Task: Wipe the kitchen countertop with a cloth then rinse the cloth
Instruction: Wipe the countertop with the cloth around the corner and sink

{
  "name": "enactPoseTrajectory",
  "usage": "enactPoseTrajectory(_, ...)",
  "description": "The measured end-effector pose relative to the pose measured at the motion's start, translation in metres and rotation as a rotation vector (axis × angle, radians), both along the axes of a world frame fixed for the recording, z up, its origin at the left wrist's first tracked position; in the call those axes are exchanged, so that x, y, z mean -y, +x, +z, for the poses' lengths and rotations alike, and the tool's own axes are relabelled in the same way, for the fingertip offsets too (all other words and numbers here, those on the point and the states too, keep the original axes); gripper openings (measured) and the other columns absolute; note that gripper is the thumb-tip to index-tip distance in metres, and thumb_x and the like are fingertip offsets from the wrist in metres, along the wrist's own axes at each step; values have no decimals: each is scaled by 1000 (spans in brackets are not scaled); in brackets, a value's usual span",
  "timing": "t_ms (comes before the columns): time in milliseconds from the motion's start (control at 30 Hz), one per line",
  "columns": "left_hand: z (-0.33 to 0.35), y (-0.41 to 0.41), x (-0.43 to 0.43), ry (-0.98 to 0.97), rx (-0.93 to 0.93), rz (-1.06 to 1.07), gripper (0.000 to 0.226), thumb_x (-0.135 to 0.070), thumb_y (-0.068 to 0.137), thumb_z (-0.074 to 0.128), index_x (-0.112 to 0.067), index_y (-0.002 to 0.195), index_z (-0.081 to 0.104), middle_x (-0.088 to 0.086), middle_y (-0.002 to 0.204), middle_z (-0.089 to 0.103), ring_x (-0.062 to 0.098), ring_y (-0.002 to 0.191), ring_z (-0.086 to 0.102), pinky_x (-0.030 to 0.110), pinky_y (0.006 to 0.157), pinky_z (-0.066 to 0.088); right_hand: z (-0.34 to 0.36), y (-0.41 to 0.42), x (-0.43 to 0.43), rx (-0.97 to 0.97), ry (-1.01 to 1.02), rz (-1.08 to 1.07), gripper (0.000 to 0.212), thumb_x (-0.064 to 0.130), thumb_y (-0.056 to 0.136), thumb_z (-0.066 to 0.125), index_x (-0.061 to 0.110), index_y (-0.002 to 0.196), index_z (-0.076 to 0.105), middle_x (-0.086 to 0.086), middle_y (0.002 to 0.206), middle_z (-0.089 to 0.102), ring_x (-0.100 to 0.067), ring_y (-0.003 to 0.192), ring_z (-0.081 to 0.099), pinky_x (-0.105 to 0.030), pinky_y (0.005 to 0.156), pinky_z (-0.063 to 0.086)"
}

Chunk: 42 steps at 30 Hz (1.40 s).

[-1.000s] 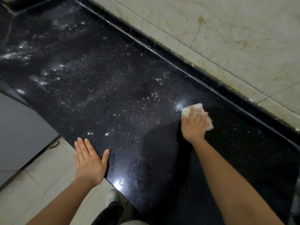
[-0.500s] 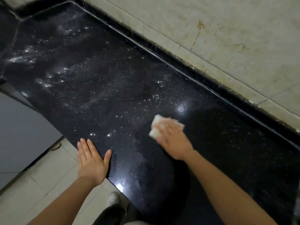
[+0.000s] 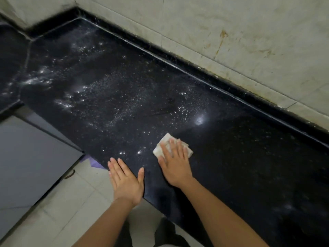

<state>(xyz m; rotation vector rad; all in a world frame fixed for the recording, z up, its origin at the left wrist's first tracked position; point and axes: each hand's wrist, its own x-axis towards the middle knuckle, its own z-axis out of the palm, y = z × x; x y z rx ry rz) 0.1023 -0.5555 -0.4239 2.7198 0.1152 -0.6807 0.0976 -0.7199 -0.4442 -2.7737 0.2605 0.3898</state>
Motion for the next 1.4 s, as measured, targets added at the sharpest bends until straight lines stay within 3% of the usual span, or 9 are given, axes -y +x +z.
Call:
enactPoseTrajectory(167, 2, 3, -15, 15, -21, -77, 87, -61, 94, 13, 0, 144, -23, 19, 151, -30, 30, 141, -27, 41, 116, -13, 10, -13, 16, -66, -4, 42, 68, 66, 87, 2, 40, 149, -2, 6, 159, -10, -18, 145, -18, -31, 112, -17)
enactPoseTrajectory(433, -4, 23, -77, -113, 129, -402, 84, -68, 87, -2, -7, 136, -33, 12, 148, -36, 20, 139, -29, 34, 110, -17, 21, -101, 20, -138, -2, -710, 56, 47, 101, 18, 35, 150, -6, 0, 159, -13, -21, 144, -21, -36, 117, -11)
enactPoseTrajectory(700, -36, 125, -142, -80, 323, -427, 82, -42, 96, 40, 8, 146, -2, 27, 155, -6, 36, 145, -7, 42, 116, -8, 10, -116, -100, -95, -57, -1210, 56, 45, 101, 13, 28, 150, -10, -4, 159, -16, -24, 144, -20, -41, 117, -12)
enactPoseTrajectory(800, -40, 131, -146, -73, 303, -450, 84, -51, 96, 34, 9, 146, 1, 30, 154, -3, 39, 144, -5, 44, 116, -6, 4, -84, -140, -86, -58, -1153, 59, 50, 99, 7, 27, 148, -16, -6, 158, -20, -27, 143, -24, -42, 116, -16)
enactPoseTrajectory(967, -36, 132, -146, -82, 249, -465, 85, -48, 94, 34, 6, 146, -6, 27, 154, -11, 36, 144, -11, 43, 116, -9, 7, -32, -180, -63, 18, -879, 89, 65, 64, -38, 31, 145, -24, -5, 155, -26, -23, 134, -36, -40, 112, -20)
enactPoseTrajectory(1133, -35, 133, -147, -100, 235, -460, 84, -49, 96, 33, 6, 146, -5, 27, 154, -10, 36, 144, -10, 44, 116, -8, 12, -2, -207, -99, 26, -417, 56, 53, 91, -10, 32, 139, -28, -2, 151, -30, -24, 131, -40, -42, 114, -21)
enactPoseTrajectory(1233, -35, 133, -148, -122, 260, -450, 89, -55, 89, 26, 9, 146, 3, 31, 154, -2, 40, 144, -3, 47, 116, -2, 13, -15, -191, -55, -31, -198, 53, 49, 96, 3, 37, 143, -18, 7, 150, -25, -21, 139, -31, -39, 111, -23)
enactPoseTrajectory(1300, -33, 133, -148, -102, 249, -463, 89, -55, 89, 24, 8, 146, 0, 30, 154, -5, 39, 144, -5, 46, 116, -4, 17, -31, -173, -52, -25, -222, 56, 52, 96, 8, 36, 147, -10, 12, 149, -22, -16, 140, -27, -31, 111, -22)
enactPoseTrajectory(1400, -29, 134, -147, -43, 193, -485, 83, -53, 96, 24, 4, 146, -12, 24, 154, -17, 33, 144, -16, 41, 115, -12, 17, -63, -148, -63, -32, -472, 58, 58, 88, -10, 38, 142, -17, 10, 150, -23, -17, 143, -23, -29, 113, -19)
